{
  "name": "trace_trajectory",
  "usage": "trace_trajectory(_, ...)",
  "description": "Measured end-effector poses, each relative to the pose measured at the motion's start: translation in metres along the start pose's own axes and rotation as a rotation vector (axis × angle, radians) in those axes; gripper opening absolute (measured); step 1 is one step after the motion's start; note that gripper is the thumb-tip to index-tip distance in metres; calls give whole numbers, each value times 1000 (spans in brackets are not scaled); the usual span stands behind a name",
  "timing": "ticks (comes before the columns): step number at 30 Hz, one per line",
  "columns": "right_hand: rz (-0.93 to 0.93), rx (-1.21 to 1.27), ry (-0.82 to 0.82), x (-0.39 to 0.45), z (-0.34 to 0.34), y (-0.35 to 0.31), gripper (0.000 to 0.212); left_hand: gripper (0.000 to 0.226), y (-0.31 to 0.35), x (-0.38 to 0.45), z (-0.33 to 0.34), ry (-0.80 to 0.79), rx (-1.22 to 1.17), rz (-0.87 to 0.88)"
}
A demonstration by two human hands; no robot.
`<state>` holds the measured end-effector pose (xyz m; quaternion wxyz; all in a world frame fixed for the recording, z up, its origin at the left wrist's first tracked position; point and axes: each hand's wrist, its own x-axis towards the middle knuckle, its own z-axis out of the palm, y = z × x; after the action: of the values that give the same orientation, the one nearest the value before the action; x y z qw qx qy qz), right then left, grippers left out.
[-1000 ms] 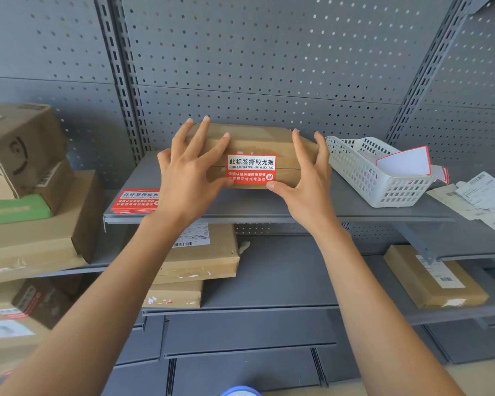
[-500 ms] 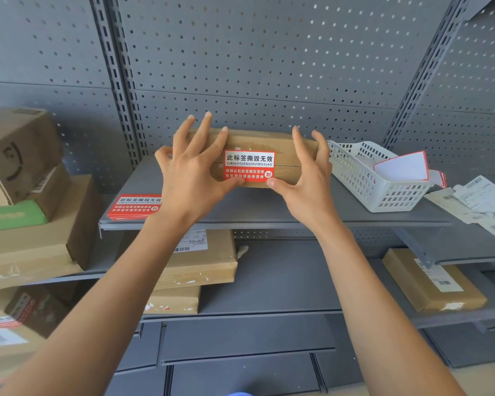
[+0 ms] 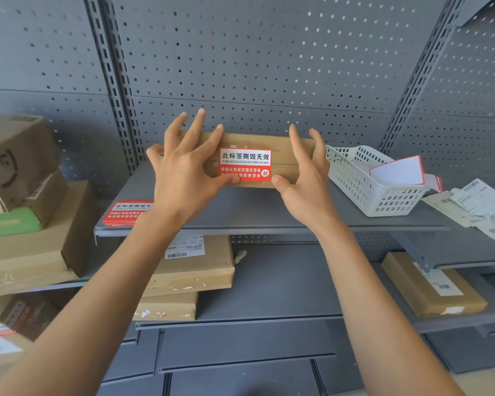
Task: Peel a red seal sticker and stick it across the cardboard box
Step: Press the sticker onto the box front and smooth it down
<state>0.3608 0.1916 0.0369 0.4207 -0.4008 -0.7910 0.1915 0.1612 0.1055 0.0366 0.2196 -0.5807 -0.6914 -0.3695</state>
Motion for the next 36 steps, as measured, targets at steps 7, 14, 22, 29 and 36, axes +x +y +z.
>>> trace_trajectory(7, 3, -29, 65, 3, 4, -7, 108, 86, 3, 6, -7, -6, 0, 6)
trace_trajectory(14, -30, 0, 48, 10, -3, -2, 104, 85, 3, 7, -10, -6, 0, 23)
trace_trajectory(22, -62, 72, -60, 6, -10, 4, 63, 64, -8, 2, -11, -14, -66, 22)
trace_trajectory(29, -13, 122, -84, -4, 2, 14, 46, 58, -10, -17, 0, -78, -118, -33)
trace_trajectory(36, 27, 167, -98, -24, 12, 23, 44, 62, -14, -40, 7, -132, -145, -66)
